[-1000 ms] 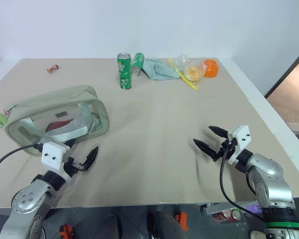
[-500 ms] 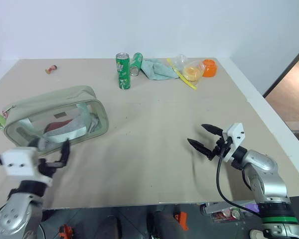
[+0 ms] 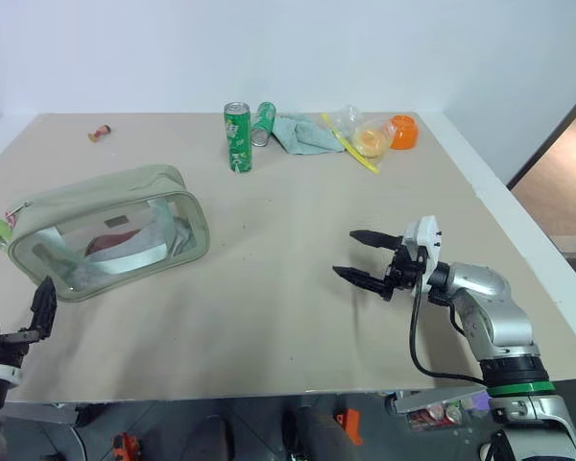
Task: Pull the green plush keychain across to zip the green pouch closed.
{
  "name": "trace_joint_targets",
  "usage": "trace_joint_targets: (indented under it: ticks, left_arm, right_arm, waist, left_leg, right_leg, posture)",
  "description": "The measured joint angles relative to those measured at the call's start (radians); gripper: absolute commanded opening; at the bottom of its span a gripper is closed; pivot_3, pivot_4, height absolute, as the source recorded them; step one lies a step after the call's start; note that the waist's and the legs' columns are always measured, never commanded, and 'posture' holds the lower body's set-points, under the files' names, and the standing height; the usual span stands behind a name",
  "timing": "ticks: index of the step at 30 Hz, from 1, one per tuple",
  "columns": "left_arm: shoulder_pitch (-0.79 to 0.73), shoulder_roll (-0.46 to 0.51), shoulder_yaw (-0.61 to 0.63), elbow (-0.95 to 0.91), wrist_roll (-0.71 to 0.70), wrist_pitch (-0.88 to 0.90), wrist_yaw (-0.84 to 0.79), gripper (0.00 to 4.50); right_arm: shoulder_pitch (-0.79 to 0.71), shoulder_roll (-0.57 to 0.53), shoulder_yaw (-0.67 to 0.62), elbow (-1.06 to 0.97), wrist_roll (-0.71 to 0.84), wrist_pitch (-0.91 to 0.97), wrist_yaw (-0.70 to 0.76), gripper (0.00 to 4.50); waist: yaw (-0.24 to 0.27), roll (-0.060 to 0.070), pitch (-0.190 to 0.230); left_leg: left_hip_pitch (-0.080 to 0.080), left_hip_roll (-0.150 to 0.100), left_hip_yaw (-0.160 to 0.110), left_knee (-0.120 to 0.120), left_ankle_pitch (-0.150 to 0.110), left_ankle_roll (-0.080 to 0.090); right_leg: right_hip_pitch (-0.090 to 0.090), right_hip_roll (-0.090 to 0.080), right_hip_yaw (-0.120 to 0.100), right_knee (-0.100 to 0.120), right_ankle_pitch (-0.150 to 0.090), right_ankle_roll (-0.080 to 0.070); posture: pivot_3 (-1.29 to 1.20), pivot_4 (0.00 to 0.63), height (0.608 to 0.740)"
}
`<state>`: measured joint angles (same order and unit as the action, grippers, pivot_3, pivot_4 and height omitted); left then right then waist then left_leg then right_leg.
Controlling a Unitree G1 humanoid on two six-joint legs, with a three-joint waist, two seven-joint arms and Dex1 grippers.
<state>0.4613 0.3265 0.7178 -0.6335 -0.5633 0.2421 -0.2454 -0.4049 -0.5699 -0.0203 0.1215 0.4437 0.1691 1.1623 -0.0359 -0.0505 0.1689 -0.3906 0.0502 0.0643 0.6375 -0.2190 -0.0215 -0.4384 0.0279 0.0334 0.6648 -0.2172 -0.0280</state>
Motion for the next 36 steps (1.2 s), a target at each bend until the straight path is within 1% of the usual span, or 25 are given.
trace_joint_targets:
  ticks: [3,6,11,20,23,25,27,33,34,36]
  left_arm:
    - [-0.018,0.022,0.026,0.051,-0.021,0.000,-0.020,4.45]
    - [-0.023,0.051,0.033,0.083,-0.029,0.000,-0.047,4.45]
    - [-0.073,0.095,0.029,0.131,-0.038,0.007,-0.086,4.45]
    - [-0.160,0.167,0.023,0.235,-0.064,0.042,-0.158,4.45]
    - [-0.177,0.182,0.016,0.265,-0.072,0.050,-0.188,3.68]
    - [-0.193,0.200,0.009,0.292,-0.072,0.051,-0.204,3.03]
    - [-0.211,0.212,0.006,0.312,-0.074,0.056,-0.218,2.29]
    - [-0.228,0.237,0.004,0.354,-0.072,0.064,-0.244,0.24]
    - [-0.231,0.240,0.001,0.359,-0.071,0.064,-0.247,0.03]
    - [-0.236,0.242,-0.001,0.366,-0.071,0.064,-0.254,0.03]
  right_arm:
    - [-0.006,-0.013,0.025,-0.008,0.003,0.017,0.057,4.50]
    - [-0.029,-0.013,0.041,-0.013,0.002,0.018,0.073,4.50]
    - [-0.078,-0.005,0.050,-0.021,-0.005,0.018,0.062,4.50]
    - [-0.070,-0.006,0.051,-0.040,-0.020,0.017,0.024,4.50]
    - [-0.055,-0.008,0.051,-0.056,-0.020,0.017,0.011,4.50]
    - [-0.043,-0.009,0.051,-0.062,-0.020,0.017,0.006,4.50]
    - [-0.036,-0.010,0.051,-0.062,-0.020,0.016,-0.007,4.50]
    - [-0.016,-0.022,0.050,-0.063,-0.025,-0.002,-0.013,4.50]
    - [-0.010,-0.022,0.049,-0.063,-0.025,-0.005,-0.013,4.50]
    - [-0.004,-0.022,0.049,-0.063,-0.026,-0.006,-0.014,4.50]
  waist:
    - [0.000,0.000,0.000]
    - [0.000,-0.001,0.000]
    - [0.000,-0.001,0.000]
    - [0.001,-0.001,0.000]
    - [0.001,-0.001,0.000]
    - [0.001,-0.001,0.000]
    - [0.001,-0.001,0.000]
    - [0.002,-0.001,0.000]
    - [0.003,-0.001,0.000]
    - [0.003,-0.001,0.000]
  left_leg:
    - [-0.001,0.000,0.001,0.000,0.000,0.000]
    - [-0.001,0.000,0.001,0.000,0.000,0.000]
    - [0.000,0.002,0.001,0.000,0.000,0.000]
    - [-0.001,0.003,0.001,0.000,-0.001,-0.002]
    - [-0.001,0.003,0.001,0.000,-0.001,-0.002]
    - [-0.001,0.003,0.001,0.000,-0.001,-0.002]
    - [-0.001,0.004,0.001,0.000,-0.001,-0.002]
    - [-0.001,0.003,0.001,0.000,-0.001,-0.002]
    - [-0.001,0.003,0.001,0.000,-0.001,-0.002]
    - [-0.001,0.003,0.001,0.000,-0.001,-0.002]
  right_leg:
    - [-0.001,-0.001,0.000,0.000,0.000,0.000]
    - [-0.001,-0.001,0.001,0.000,0.000,0.000]
    - [-0.001,0.000,-0.001,0.000,0.000,0.000]
    - [-0.002,0.000,-0.001,0.000,0.001,0.002]
    - [-0.002,0.000,-0.001,0.000,0.001,0.002]
    - [-0.001,0.000,-0.002,0.000,0.001,0.002]
    - [-0.002,0.000,-0.001,0.000,0.001,0.002]
    - [-0.002,0.000,-0.002,0.000,0.001,0.001]
    - [-0.002,0.000,-0.002,0.000,0.001,0.001]
    - [-0.001,0.000,-0.001,0.000,0.001,0.002]
  posture:
    - [0.00,0.150,0.740]
    - [0.00,0.150,0.740]
    - [0.00,0.150,0.740]
    - [0.00,0.150,0.740]
    - [0.00,0.150,0.740]
    - [0.00,0.150,0.740]
    - [0.00,0.150,0.740]
    - [0.00,0.150,0.740]
    - [0.00,0.150,0.740]
    - [0.00,0.150,0.740]
